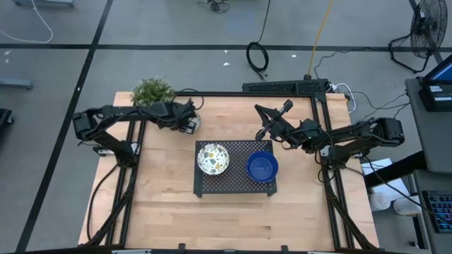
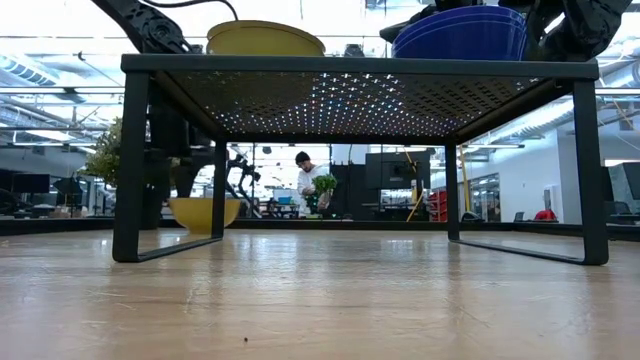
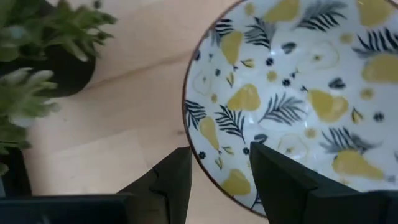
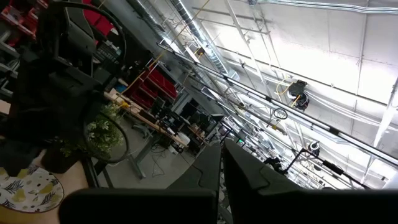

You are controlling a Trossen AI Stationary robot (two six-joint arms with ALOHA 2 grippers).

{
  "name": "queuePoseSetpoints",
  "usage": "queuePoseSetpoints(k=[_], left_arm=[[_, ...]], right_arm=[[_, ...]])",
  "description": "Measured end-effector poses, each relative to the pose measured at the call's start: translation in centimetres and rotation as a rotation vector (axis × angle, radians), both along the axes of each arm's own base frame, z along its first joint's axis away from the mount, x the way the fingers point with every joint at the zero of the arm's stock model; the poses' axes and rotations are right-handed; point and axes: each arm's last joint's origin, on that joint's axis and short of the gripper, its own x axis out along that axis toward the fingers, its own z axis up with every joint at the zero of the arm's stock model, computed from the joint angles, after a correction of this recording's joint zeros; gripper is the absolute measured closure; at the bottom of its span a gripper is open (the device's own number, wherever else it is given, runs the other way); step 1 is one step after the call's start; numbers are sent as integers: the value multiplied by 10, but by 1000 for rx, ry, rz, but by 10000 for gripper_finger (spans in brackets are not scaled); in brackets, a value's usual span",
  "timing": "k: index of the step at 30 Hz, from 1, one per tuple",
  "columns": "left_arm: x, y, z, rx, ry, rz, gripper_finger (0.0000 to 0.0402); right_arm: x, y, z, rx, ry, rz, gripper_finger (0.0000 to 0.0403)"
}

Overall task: Pick & Place Mini bowls
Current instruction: Stack the white bowl on the stacked white bowls on the shelf

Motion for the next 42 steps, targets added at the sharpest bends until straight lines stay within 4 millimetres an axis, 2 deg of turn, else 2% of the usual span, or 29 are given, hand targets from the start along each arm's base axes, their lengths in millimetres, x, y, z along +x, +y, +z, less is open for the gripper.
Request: queuePoseSetpoints(k=[11,20,31,42], left_arm=[[9,-19,0,-41,20,-204,236],[14,-31,0,-42,26,-269,236],[16,-14,11,-21,-18,-208,236],[7,5,12,-24,-65,-18,236]], right_arm=[[0,0,0,0,0,0,394],[0,0,0,0,0,0,394],[0,0,0,0,0,0,394],[0,0,0,12,-9,6,394]])
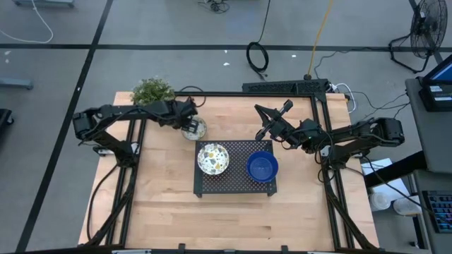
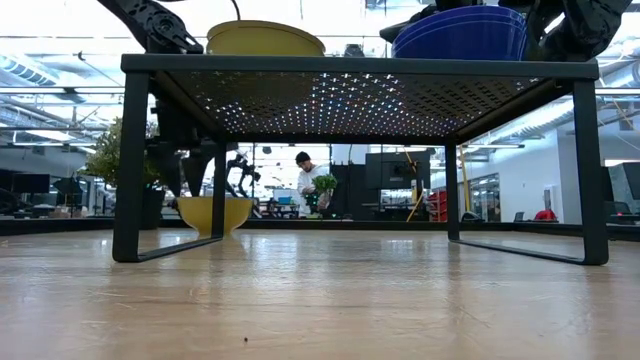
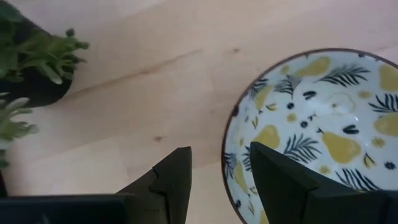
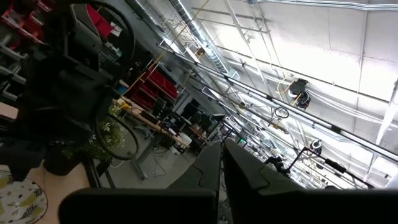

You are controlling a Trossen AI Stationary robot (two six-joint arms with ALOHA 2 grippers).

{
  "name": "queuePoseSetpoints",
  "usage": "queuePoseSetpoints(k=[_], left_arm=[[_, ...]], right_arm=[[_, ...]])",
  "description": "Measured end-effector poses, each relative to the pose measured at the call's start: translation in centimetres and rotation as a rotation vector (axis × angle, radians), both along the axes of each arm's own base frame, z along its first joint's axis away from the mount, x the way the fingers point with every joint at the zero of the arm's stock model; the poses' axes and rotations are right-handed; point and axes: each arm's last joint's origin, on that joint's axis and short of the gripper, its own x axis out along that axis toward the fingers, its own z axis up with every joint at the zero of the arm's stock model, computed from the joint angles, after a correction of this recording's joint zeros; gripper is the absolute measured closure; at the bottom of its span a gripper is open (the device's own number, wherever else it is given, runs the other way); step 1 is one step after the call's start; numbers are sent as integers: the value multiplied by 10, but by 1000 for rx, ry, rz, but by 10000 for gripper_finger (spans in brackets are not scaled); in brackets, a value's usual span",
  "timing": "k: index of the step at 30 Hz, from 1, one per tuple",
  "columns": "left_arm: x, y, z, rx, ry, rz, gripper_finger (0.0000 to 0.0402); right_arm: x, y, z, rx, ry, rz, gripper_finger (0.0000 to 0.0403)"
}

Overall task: Pick & Place Mini bowls
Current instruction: Stack the white bowl on the stacked white bowls on the shelf

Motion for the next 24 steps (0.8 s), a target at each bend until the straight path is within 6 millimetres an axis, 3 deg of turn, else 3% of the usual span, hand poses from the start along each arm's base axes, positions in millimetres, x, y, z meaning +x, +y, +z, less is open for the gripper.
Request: queuePoseSetpoints(k=[13,24], left_arm=[[-8,21,0,-165,-120,-120,236],[-16,33,0,-172,-125,-127,236]], right_arm=[[0,0,0,1,-2,3,394],[0,0,0,1,-6,3,394]])
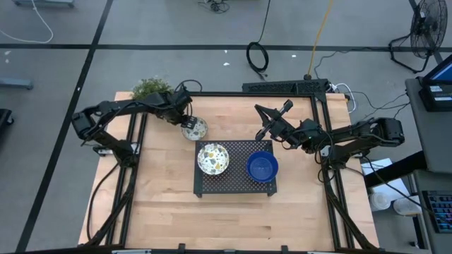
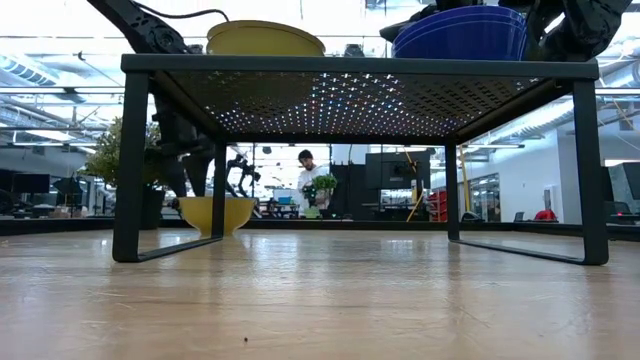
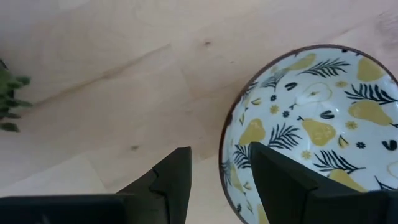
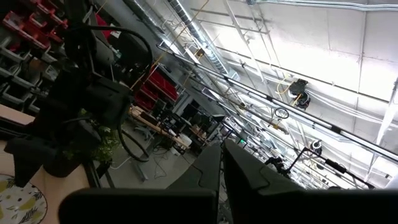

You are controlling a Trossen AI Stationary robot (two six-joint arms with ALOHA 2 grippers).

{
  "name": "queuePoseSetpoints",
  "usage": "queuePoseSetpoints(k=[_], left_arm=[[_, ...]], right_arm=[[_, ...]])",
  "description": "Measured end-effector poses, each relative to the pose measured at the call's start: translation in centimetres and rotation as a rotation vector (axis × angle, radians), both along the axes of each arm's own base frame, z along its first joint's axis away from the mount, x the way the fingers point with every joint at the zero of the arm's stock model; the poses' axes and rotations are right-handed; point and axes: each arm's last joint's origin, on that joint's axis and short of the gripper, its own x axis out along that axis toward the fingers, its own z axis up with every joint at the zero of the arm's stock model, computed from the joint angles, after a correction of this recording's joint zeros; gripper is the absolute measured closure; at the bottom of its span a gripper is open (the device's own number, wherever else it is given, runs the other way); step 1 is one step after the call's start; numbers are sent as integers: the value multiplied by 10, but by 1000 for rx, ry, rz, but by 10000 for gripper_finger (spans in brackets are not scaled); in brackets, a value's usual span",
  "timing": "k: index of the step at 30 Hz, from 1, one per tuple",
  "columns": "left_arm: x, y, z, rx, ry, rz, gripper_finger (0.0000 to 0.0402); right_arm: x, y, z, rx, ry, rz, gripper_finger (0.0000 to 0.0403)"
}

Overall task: Pick & Place Mini bowls
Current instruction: Stack the white bowl on the stacked white bowls on the shelf

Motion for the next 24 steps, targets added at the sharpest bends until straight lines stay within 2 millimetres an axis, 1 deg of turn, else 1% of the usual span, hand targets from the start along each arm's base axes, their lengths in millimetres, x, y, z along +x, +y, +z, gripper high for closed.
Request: queuePoseSetpoints(k=[5,8,13,24], left_arm=[[2,1,-6,-14,20,-3,236],[4,2,-13,-32,44,-5,236],[5,2,-15,-37,51,-8,236],[16,-15,-15,-10,68,-82,236]], right_arm=[[0,0,0,0,0,0,394],[0,0,0,0,0,0,395],[0,0,0,0,0,0,395],[0,0,0,1,4,-1,395]])
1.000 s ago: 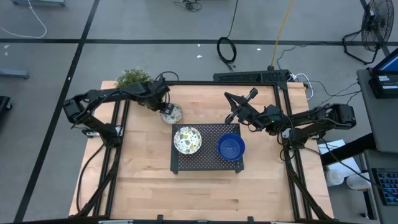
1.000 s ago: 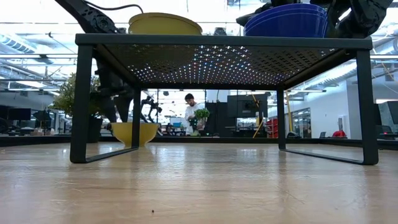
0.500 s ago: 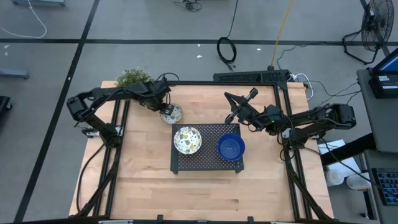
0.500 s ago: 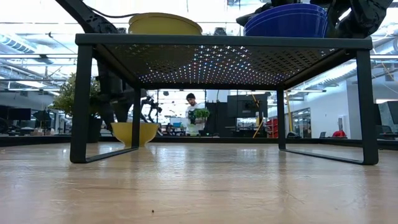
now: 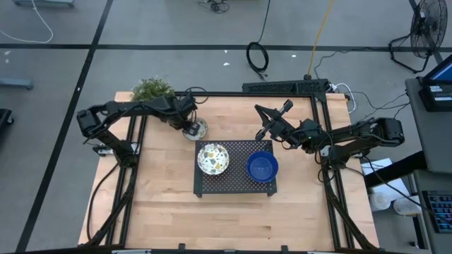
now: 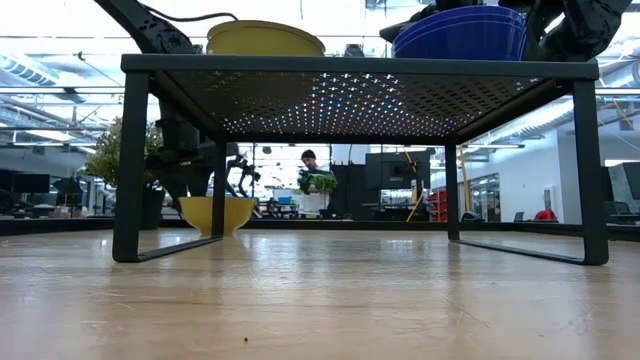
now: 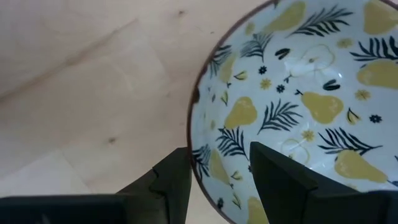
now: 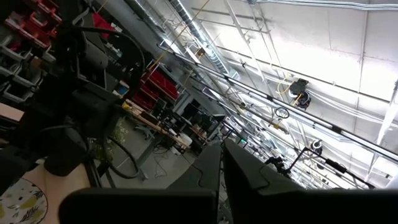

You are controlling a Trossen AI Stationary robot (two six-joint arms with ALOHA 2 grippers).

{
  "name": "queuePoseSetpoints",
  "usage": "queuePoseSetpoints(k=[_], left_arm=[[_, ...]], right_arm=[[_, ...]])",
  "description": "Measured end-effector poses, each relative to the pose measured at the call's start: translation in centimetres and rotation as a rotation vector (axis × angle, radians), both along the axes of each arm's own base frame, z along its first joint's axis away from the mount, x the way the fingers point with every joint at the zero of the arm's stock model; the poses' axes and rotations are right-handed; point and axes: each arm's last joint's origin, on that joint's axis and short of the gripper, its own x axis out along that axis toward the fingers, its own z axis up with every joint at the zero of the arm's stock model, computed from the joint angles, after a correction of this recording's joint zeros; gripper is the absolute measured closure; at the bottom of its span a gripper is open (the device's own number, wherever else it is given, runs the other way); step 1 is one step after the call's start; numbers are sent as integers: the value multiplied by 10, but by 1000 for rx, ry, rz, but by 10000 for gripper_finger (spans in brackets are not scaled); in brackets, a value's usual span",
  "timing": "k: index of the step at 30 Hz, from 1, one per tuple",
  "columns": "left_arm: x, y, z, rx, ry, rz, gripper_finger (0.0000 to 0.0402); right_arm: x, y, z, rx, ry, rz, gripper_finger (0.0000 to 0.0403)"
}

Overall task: Pick & Place Mini bowls
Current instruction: Stack the white bowl on the stacked white bowls on the shelf

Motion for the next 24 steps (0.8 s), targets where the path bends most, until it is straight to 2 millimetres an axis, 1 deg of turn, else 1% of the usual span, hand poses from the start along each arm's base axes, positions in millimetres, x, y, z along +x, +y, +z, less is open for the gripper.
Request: queuePoseSetpoints(k=[12,24], left_arm=[[-1,1,0,29,15,42,236],[0,1,0,31,14,39,236]], right_arm=[[0,0,0,0,0,0,394],[0,0,0,0,0,0,394]])
